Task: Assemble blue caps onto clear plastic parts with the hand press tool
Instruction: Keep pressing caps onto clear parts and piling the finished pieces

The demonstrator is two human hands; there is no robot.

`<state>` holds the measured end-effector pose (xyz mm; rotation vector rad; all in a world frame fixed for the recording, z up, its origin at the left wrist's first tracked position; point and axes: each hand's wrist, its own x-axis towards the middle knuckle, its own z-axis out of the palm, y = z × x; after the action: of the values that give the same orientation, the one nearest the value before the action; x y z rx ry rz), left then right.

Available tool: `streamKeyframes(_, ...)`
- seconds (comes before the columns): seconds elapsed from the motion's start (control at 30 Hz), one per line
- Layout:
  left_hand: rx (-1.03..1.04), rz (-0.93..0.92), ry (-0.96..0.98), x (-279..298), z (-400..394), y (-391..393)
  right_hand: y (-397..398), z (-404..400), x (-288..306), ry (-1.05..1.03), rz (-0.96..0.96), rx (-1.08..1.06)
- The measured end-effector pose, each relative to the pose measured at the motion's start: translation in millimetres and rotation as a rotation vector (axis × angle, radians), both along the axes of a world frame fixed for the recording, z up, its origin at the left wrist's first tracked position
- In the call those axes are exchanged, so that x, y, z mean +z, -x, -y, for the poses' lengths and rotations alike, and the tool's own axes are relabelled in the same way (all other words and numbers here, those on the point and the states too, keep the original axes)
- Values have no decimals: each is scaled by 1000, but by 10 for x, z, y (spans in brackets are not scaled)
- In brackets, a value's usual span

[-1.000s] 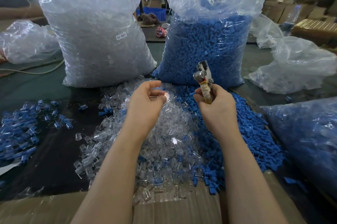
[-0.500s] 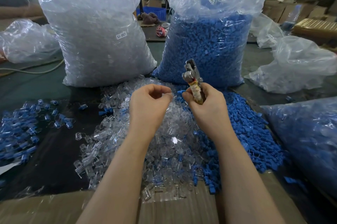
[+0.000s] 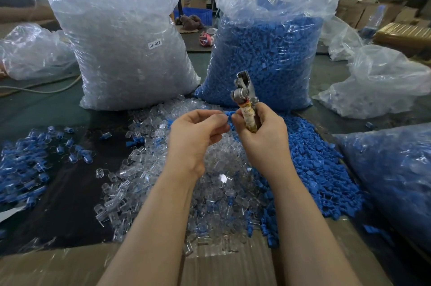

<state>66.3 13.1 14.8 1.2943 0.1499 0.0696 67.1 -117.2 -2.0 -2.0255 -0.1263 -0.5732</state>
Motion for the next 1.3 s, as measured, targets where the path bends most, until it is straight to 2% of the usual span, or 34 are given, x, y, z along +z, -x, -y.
streamKeyframes(0.2,28,78,-66,14,22,25,-13,-15,-8,-6,6,-39)
streamKeyframes(0.5,79,216,-268,0,48,15,-23,-19,20,29,-1,-29)
streamKeyframes(0.63,122,236,-389,-25,32,-2,-19,-4,45,10,-22,34)
streamKeyframes(0.8,156,250,-430,-40,18,-13,-16,27,72,-63,-83,168)
streamKeyframes(1.03,88,265,-254,-17,-6,-18,30,201,70,23,-311,326)
streamKeyframes(1.17,57,264,-147,-22,-41,-12,57,207,68,31,-353,357)
streamKeyframes(1.3,43,270,-119,-22,-57,-22,59,200,84,54,-362,376)
